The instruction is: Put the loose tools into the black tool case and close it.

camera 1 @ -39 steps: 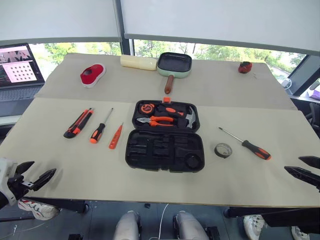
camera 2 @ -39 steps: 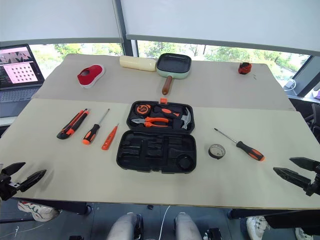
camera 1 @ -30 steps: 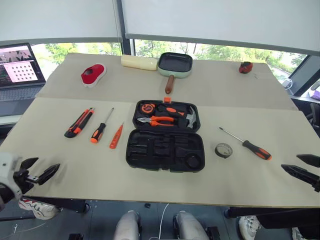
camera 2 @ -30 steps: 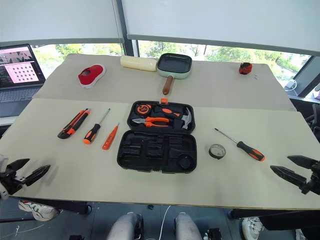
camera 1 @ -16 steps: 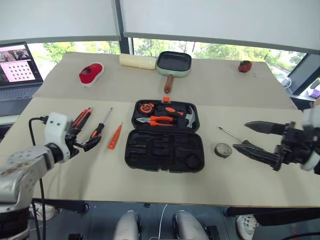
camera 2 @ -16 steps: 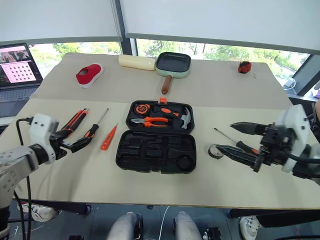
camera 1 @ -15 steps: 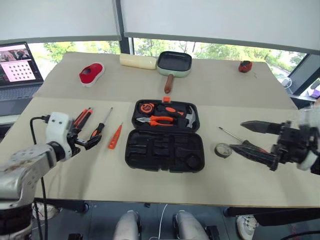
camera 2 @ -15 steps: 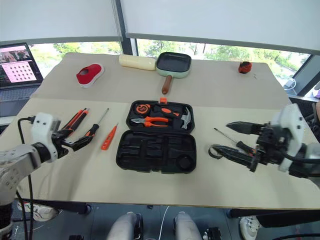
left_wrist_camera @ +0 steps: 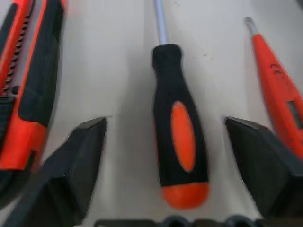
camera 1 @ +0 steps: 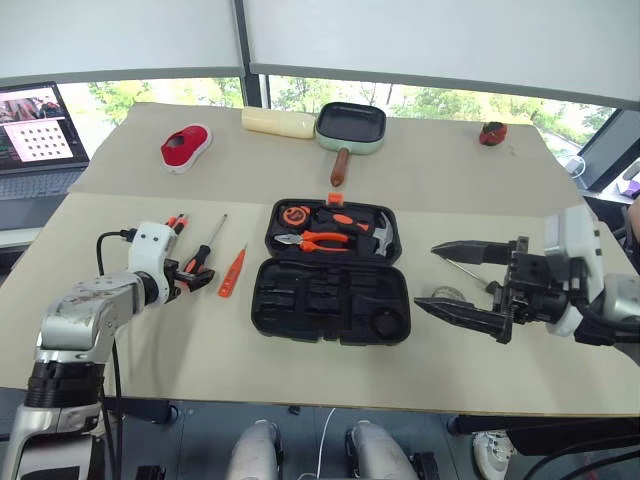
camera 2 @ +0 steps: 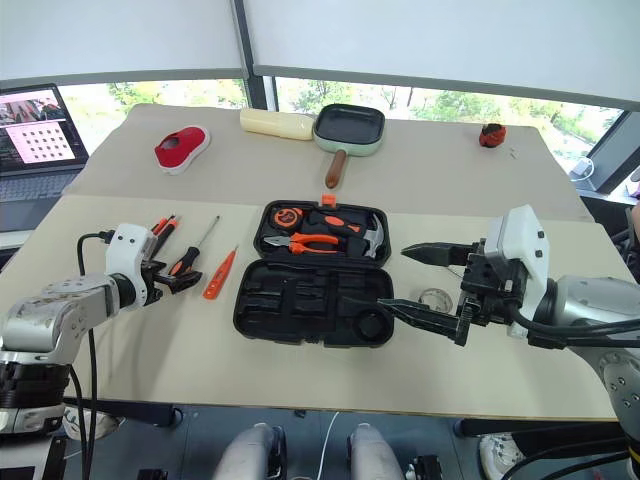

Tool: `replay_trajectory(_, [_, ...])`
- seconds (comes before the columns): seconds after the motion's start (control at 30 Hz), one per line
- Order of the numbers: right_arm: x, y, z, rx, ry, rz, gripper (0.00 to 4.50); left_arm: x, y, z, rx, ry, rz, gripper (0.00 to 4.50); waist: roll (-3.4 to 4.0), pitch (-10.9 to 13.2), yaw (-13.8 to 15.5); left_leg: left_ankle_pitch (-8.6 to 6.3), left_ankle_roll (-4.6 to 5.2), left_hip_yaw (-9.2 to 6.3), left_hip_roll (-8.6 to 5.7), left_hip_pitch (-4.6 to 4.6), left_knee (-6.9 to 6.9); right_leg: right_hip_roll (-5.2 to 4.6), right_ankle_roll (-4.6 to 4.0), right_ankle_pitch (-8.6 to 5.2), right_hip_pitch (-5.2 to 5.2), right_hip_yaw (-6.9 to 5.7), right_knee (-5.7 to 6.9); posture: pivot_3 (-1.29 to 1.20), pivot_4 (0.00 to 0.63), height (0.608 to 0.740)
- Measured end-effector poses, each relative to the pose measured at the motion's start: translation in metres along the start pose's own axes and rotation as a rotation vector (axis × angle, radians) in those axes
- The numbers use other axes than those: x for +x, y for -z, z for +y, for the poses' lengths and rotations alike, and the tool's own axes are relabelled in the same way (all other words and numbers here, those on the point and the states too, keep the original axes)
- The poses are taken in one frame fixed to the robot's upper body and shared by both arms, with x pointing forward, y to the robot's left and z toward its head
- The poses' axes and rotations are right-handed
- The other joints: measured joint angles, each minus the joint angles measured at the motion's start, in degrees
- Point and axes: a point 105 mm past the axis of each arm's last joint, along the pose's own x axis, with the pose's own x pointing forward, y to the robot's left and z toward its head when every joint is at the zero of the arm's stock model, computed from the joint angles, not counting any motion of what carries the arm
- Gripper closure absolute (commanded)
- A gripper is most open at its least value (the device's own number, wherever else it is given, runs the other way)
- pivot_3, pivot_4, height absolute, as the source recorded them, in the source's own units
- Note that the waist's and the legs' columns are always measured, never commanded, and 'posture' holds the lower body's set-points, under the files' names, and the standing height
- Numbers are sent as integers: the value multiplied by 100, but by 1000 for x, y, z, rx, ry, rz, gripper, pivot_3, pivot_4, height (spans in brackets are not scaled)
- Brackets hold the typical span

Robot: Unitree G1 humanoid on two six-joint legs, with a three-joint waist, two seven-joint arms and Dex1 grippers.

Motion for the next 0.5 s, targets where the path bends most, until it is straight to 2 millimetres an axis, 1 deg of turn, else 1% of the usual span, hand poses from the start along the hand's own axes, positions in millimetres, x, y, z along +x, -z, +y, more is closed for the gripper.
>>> replay_trajectory(0.07, [0, 1, 0, 6, 7, -4, 0, 2, 0, 0, 9, 5, -1, 2229, 0, 0, 17, 0, 0, 0, 0, 0, 1, 0, 0, 0, 1, -1, 0, 0, 150, 740])
replay_trajectory(0.1, [0, 3, 0, 13, 13, -2, 0, 3, -1, 0, 19, 10, -2, 2647, 0, 0, 33, 0, 0, 0, -1, 1, 2, -1, 0, 0, 2, -1, 0, 0, 150, 740])
replay_trajectory(0.2, [0, 6, 3, 24, 16, 0, 0, 6, -2, 1, 27, 16, -11, 3617, 0, 0, 54, 0, 0, 0, -1, 0, 4, -1, 1, 1, 2, -1, 1, 0, 150, 740])
replay_trajectory(0.27, [-2, 8, 4, 30, 24, 7, 0, 8, -5, 0, 24, 31, -23, 3614, 0, 0, 77, 0, 1, 0, -1, 0, 7, -1, 2, 1, 2, -2, 2, 0, 150, 740])
replay_trajectory(0.3, [-4, 11, 3, 35, 34, 14, 0, 10, -9, -2, 26, 50, -40, 3614, -1, 1, 98, 1, 1, -3, 0, -7, 13, 0, 2, 1, 0, -8, 2, 0, 150, 740])
replay_trajectory(0.33, [-6, 15, 3, 43, 48, 27, 0, 11, -20, -4, 44, 85, -82, 3614, -7, 2, 117, 1, 1, -12, 1, -22, 24, 2, 1, 2, -4, -19, 3, 0, 150, 740])
replay_trajectory(0.37, [-8, 19, 2, 52, 59, 39, 0, 9, -33, -8, 71, 115, -132, 3614, -11, 3, 129, 1, 1, -22, 3, -37, 36, 2, -1, 2, -9, -31, 3, 0, 150, 740])
replay_trajectory(0.4, [-11, 24, 1, 58, 74, 56, 0, 6, -56, -15, 130, 173, -216, 3614, -11, 3, 144, 0, 3, -30, 2, -49, 49, 1, 1, 4, -10, -38, 3, 0, 150, 740])
replay_trajectory(0.5, [-16, 34, 0, 71, 94, 86, 0, -13, -102, -37, 331, 322, -380, 3614, -7, 1, 138, -9, 16, -36, 3, -64, 75, 1, 4, 5, -7, -45, 2, 0, 150, 740])
